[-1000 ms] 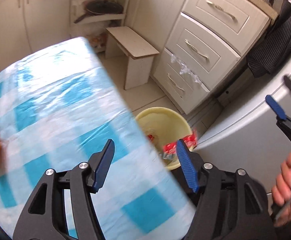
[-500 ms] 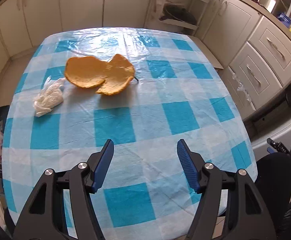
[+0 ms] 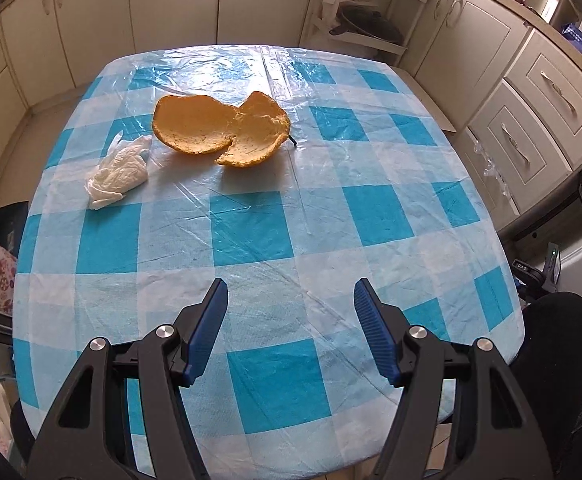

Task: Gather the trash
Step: 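Press the red package down inside the yellow bin with the right tool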

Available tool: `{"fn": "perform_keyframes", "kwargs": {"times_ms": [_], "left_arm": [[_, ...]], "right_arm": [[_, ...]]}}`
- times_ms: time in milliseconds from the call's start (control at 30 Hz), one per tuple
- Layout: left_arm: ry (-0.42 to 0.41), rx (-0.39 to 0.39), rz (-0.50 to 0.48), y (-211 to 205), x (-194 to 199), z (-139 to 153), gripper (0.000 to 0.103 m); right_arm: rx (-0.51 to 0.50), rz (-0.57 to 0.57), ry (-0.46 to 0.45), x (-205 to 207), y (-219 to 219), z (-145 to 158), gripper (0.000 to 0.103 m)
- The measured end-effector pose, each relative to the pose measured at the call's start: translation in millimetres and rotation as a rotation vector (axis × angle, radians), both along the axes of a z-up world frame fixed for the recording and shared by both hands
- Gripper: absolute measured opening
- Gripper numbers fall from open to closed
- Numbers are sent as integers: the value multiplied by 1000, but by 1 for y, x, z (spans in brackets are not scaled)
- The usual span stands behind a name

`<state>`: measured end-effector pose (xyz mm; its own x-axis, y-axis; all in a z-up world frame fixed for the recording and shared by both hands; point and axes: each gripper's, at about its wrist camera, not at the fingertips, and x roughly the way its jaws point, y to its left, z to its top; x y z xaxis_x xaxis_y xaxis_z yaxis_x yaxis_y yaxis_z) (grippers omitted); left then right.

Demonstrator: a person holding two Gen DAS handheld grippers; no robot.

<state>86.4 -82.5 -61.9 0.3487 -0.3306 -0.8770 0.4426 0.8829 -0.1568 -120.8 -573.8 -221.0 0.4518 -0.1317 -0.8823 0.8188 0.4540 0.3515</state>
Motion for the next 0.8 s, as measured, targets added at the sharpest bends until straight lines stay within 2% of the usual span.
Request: {"fn": "perform_keyframes", "kwargs": {"times_ms": [33,100,200,300,567,667,700,733,767,800], "left_arm": [[0,-1,1,0,1,0,62],[0,-3,0,0,1,1,62],[1,-7,-3,0,1,1,62],[3,-12,-3,1,1,0,62],[-3,-26,5,5,0,4,62],[-2,-34,7,6,0,4,62],[-1,-33,6,6,-1,4,62],[0,-33,5,6,-1,4,62],[0,-32,3,5,-2,4,62],[1,-31,1,5,-2,4,62]], "right_arm": [[8,-4,6,0,-2,-3,41],[25,-3,8,-1,-4,-8,23],[51,-6,0,-4,-6,-12,5],[24,-5,-17,-6,-3,-4,2],[-60,3,-96,-15,5,39,1],[-85,42,-30,-6,6,44,2],[-85,45,0,-4,5,41,17],[-71,38,22,-2,2,36,42],[-63,24,38,-1,-1,31,84],[-72,12,47,0,-2,27,83]]}}
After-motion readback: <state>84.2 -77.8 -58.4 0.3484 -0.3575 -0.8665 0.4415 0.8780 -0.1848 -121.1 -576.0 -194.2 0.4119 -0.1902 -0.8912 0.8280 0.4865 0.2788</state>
